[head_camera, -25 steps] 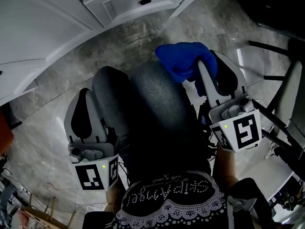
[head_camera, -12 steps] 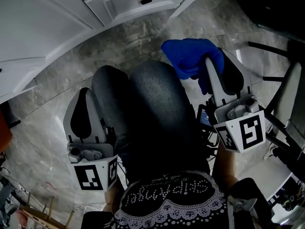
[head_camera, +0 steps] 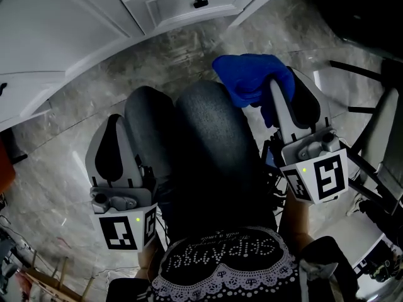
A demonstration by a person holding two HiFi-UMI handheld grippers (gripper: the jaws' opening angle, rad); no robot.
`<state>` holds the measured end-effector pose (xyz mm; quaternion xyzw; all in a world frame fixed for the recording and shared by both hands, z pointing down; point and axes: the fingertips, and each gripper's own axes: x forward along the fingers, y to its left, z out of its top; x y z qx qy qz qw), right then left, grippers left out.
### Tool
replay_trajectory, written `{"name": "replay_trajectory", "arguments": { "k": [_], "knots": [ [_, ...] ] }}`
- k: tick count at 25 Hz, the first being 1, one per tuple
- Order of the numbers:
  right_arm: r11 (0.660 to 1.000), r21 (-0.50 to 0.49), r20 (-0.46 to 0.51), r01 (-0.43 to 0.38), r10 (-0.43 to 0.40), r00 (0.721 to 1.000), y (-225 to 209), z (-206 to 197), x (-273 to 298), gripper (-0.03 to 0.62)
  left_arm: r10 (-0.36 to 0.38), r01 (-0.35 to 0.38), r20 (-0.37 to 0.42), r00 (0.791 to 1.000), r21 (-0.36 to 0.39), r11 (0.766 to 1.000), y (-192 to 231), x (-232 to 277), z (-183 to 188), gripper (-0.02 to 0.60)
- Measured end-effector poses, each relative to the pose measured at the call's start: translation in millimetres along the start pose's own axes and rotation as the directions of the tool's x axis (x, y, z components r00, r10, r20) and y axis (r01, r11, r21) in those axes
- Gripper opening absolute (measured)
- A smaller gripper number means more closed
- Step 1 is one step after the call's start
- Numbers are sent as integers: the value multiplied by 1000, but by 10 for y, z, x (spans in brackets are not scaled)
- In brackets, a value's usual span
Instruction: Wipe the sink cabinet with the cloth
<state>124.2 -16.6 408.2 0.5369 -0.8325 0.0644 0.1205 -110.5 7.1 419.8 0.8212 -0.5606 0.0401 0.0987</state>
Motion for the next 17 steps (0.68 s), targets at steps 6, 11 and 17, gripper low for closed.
{"name": "replay_trajectory", "arguments": {
  "k": [6, 11, 17],
  "knots": [
    [1000, -6, -8, 5, -5, 1000, 11, -10, 12, 104, 0, 0, 4, 1000, -4, 1000, 20, -9, -1, 3],
    [1000, -18, -9, 12, -13, 1000, -22, -18, 1, 104, 0, 1, 10, 1000, -9, 1000, 11, -8, -6, 3],
    [1000, -24, -15, 18, -19, 1000, -22, -39, 11, 104, -7, 7, 12, 1000, -10, 1000, 13, 11, -23, 3]
  ]
}}
